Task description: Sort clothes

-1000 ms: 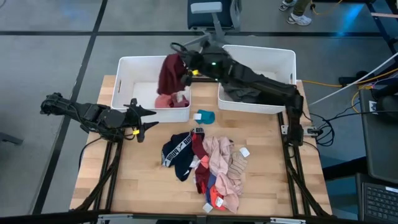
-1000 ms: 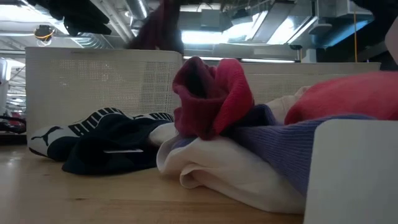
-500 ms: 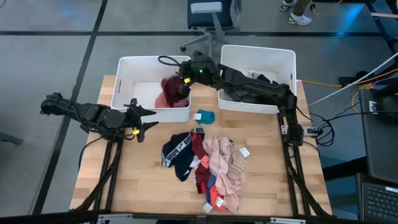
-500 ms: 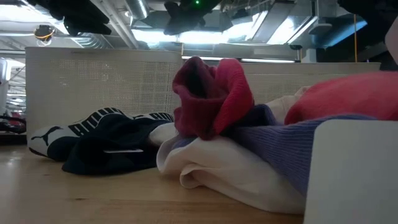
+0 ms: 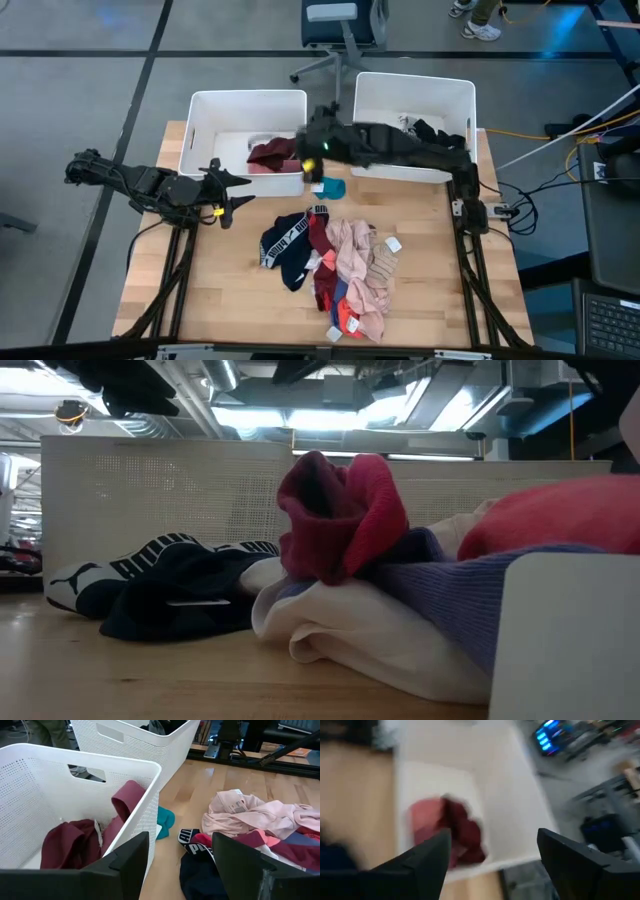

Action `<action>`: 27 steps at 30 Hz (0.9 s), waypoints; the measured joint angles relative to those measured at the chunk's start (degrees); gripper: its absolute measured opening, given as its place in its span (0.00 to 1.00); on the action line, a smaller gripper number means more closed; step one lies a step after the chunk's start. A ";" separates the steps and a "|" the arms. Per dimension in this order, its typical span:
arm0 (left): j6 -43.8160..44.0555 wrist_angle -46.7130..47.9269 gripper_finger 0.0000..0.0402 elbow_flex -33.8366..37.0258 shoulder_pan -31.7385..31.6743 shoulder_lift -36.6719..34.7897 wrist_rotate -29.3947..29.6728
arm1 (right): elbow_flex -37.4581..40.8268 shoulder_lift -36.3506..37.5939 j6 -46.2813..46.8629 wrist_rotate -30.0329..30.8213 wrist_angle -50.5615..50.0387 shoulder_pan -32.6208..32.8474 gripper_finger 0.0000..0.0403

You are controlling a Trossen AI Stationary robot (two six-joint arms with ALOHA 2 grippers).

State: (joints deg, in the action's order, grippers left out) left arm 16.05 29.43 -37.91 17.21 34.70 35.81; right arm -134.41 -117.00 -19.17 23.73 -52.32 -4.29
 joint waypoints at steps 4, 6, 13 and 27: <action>0.03 0.01 0.52 0.00 0.00 0.01 -0.01 | 0.58 2.63 5.05 0.02 -11.83 5.03 0.73; 0.03 0.04 0.52 0.00 0.02 -0.01 0.00 | 0.79 3.89 9.12 -0.59 -17.83 7.19 0.74; 0.06 0.01 0.52 0.00 0.00 0.01 0.00 | 0.98 4.89 22.65 -2.78 -37.76 14.29 0.74; 0.48 -0.03 0.52 0.00 0.00 0.23 -0.02 | 44.48 29.82 43.40 -1.64 -20.06 28.46 0.74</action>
State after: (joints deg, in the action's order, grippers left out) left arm 16.53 29.40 -37.91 17.21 34.94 35.79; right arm -89.93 -87.18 24.23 22.09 -72.38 24.17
